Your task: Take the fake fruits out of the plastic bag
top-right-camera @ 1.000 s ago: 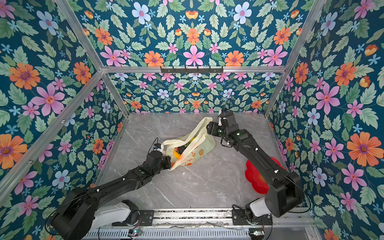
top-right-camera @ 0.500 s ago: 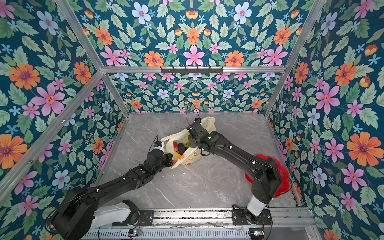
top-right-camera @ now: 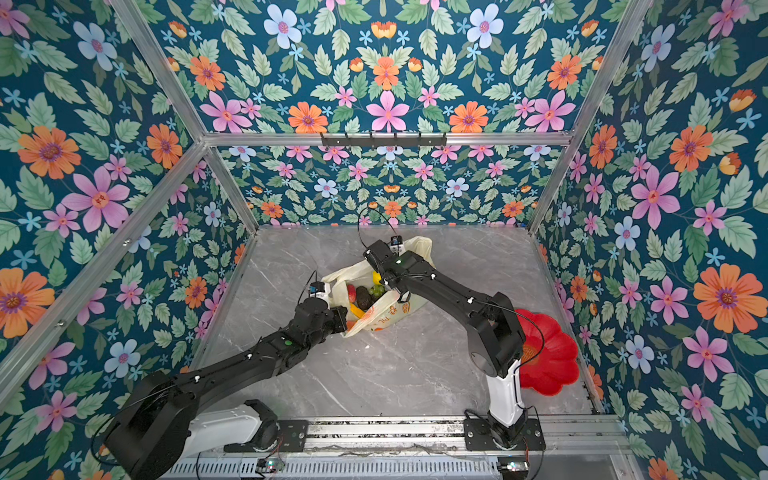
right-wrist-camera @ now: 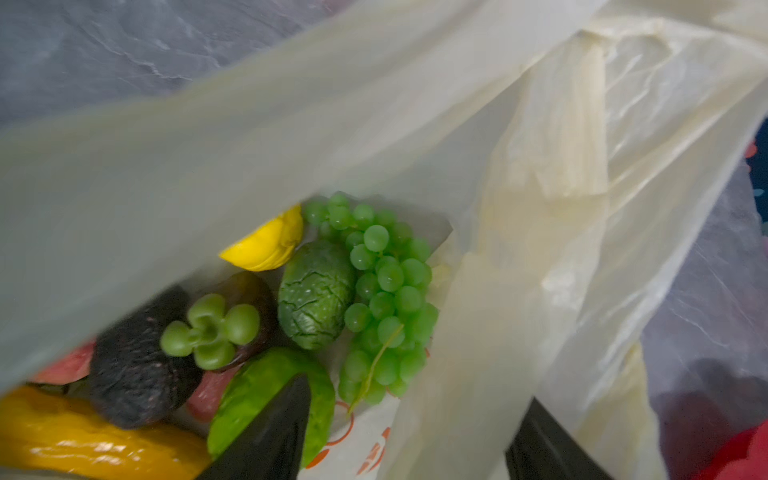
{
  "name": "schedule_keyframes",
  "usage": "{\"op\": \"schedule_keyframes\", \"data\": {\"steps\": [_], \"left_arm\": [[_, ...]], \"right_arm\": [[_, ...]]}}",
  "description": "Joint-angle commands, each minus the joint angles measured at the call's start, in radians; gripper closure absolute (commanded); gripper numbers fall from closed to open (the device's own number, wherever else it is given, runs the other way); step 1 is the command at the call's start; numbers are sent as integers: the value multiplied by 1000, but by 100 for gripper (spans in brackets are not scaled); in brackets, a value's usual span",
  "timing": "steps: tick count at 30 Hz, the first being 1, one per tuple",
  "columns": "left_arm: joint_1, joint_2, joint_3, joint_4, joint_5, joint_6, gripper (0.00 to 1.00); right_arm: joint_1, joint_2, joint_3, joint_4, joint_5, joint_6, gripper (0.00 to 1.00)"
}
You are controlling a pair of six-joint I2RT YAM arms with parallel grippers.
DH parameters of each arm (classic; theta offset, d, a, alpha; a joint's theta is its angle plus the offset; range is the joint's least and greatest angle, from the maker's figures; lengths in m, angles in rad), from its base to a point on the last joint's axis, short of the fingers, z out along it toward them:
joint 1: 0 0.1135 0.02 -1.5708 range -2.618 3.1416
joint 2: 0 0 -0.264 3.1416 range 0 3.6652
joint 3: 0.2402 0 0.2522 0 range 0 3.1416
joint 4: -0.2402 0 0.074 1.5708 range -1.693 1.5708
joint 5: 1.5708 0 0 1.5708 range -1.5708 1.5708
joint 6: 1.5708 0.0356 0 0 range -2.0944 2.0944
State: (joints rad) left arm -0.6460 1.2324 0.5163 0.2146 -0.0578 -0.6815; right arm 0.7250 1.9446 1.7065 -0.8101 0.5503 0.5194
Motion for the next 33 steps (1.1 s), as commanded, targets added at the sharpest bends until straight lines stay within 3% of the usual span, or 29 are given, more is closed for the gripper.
{"op": "schedule_keyframes", "data": {"steps": [1,6,8,13,17,20,27,29,33], "left_arm": [[-1,27,15,19,35,-19,100],[37,21,17,-34,2,-85,100],[102,21,-8,-10,71,-123,100],[211,31,-96,112,197,-188,100],[211,103,-67,139,323,-133,100],[210,105,-35,52,323,-74,95],[182,-73,-12,-308,63,54,40],[173,-139,-11,-404,-14,78,32],[123,-288,39,-583,-194,67,28]], "right_arm": [[-37,-11,-31,-3,-35,21,44],[-125,-144,-248,208,-241,12,86],[-184,-235,-406,372,-391,25,100],[-322,-414,-759,783,-745,112,100],[-357,-459,-914,997,-859,161,100],[-360,-469,-960,1074,-904,176,100],[-361,-513,-929,916,-822,144,100],[-358,-519,-915,886,-820,131,100],[-358,-510,-858,802,-826,86,100]]}}
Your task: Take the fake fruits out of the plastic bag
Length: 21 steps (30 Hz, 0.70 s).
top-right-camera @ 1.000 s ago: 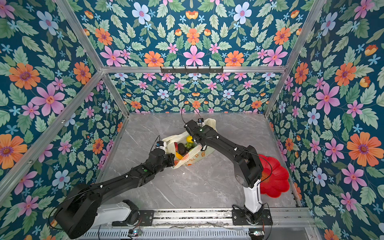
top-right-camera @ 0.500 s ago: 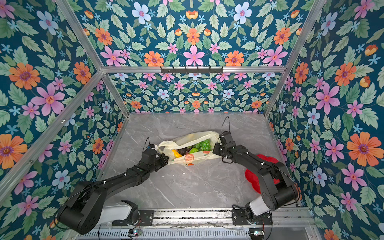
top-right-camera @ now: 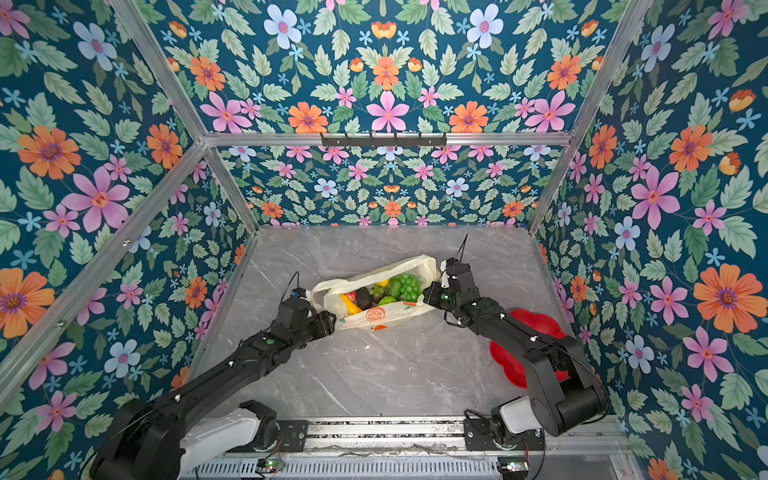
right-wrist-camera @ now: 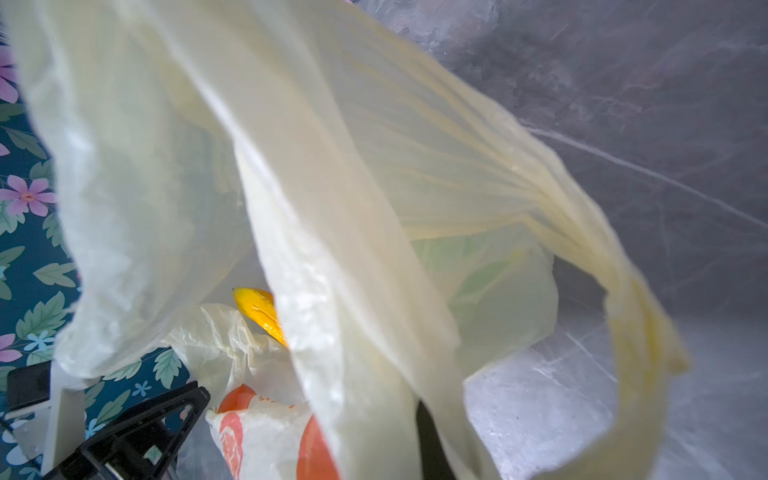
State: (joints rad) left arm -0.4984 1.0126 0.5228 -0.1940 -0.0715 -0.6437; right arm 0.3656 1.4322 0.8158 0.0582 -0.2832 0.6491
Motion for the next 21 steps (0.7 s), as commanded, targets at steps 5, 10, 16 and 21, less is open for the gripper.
{"op": "schedule_keyframes", "data": {"steps": [5,10,16,21], "left_arm": [[-185,-121,174,-259,-346,87,21],[-282,124,322,-251,-491,223,13],[-281,430,494,-208,-715,296,12],[-194,624,625,-190,-729,311,25]], "right_arm": [[2,6,83,-136,9,-81,100],[4,-2,98,-151,-2,-86,100],[10,-22,99,-172,-4,-92,100],[12,-36,86,-180,-1,-100,100]]}}
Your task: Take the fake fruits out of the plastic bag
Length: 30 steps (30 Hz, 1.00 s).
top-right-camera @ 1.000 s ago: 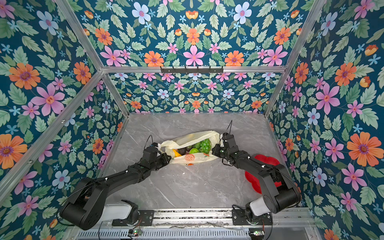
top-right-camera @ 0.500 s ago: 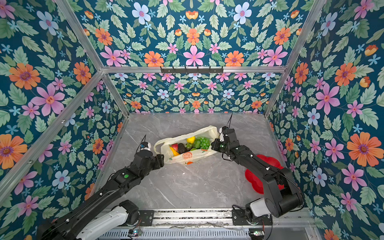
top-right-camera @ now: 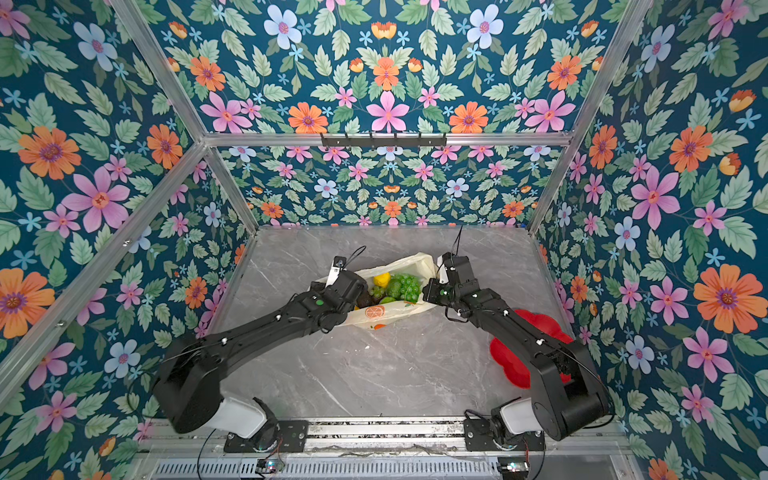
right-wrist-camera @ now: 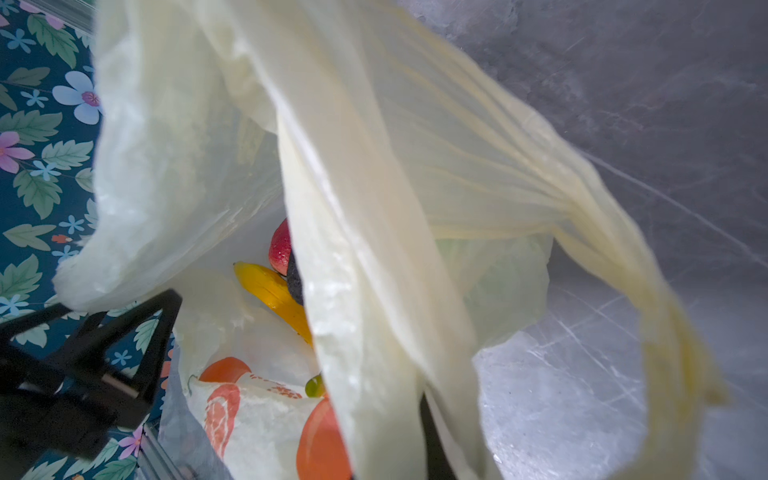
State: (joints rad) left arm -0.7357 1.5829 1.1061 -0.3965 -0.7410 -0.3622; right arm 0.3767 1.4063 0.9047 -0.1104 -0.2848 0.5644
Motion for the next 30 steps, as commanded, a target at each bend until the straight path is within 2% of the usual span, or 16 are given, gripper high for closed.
{"op": "schedule_keyframes", "data": {"steps": [1,2,6,9,11,15,21,22,27,29,30], "left_arm": [[68,89,64,21,-29,37,29],[95,121,83,29,4,41,35],[223,200,129,61,179,28,77],[354,206,110,125,429,-11,98],[406,203,88,176,598,-35,100],[474,233,82,203,814,-76,100],[464,164,68,199,833,-47,100],[462,143,62,201,832,-46,93],[437,36,27,162,751,-79,38],[435,-9,0,127,694,-124,23],[435,-30,-17,125,684,-139,20]], "right_arm": [[1,-14,-6,-13,5,-17,100],[0,-20,-11,-14,13,-20,100],[-2,-47,-50,-5,120,-21,100],[-36,-29,-81,25,132,-30,100],[-46,-2,-78,39,95,-45,100],[-46,41,-72,81,56,-45,100],[0,45,-33,50,36,-69,100],[13,45,-22,36,43,-75,100],[45,22,-29,33,44,-53,100],[54,8,-41,39,45,-37,100],[61,3,-46,44,45,-32,100]]}}
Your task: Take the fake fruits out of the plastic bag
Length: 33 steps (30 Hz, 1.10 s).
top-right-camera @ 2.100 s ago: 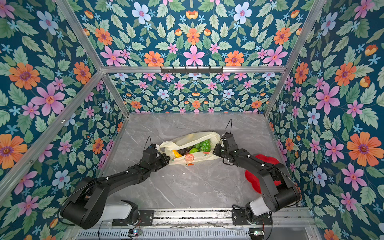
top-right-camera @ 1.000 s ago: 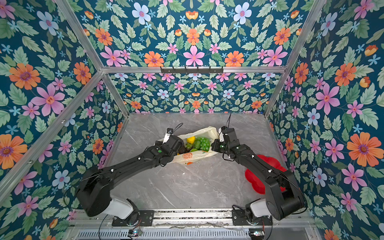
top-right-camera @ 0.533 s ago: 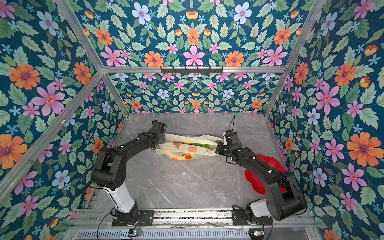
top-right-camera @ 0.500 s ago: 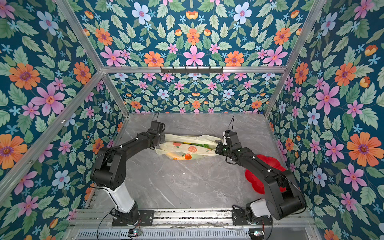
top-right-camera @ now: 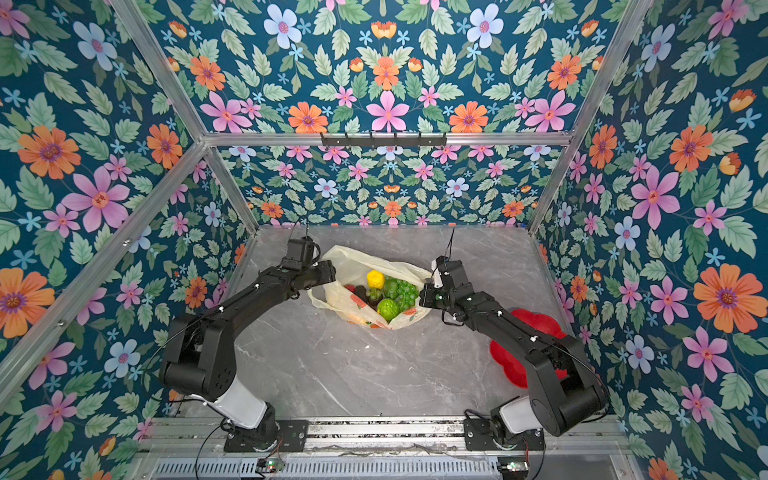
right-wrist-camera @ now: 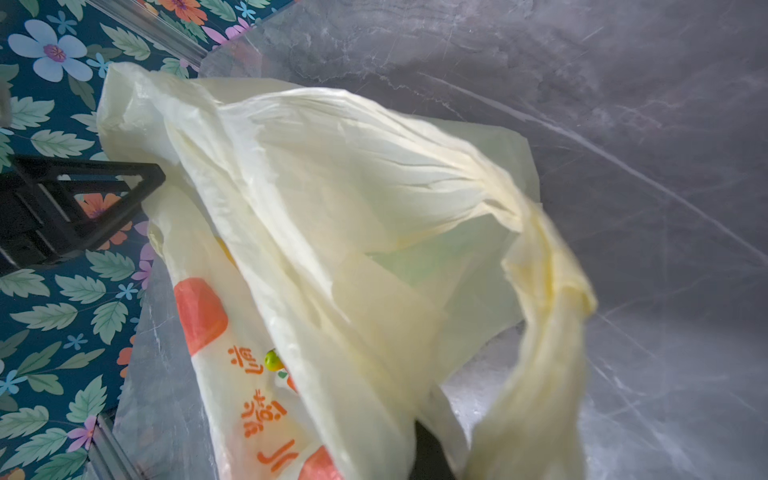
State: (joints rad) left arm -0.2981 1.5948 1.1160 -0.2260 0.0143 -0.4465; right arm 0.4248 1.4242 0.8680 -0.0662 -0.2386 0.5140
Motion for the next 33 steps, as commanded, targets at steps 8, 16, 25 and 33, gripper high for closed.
{"op": "schedule_keyframes", "data": {"steps": [8,16,25,33], "left_arm": [[-66,-106,-114,34,25,-142,10],[-125,30,-26,-27,-94,-153,11],[-110,-64,-180,100,-154,-168,64],[-53,-394,-527,377,-52,-163,100]], "right_arm": [[59,-51,-42,8,14,23,100],[104,-93,-61,-7,33,-8,100],[62,-125,-61,-65,152,54,100],[-92,-57,-75,51,-86,185,100]]}}
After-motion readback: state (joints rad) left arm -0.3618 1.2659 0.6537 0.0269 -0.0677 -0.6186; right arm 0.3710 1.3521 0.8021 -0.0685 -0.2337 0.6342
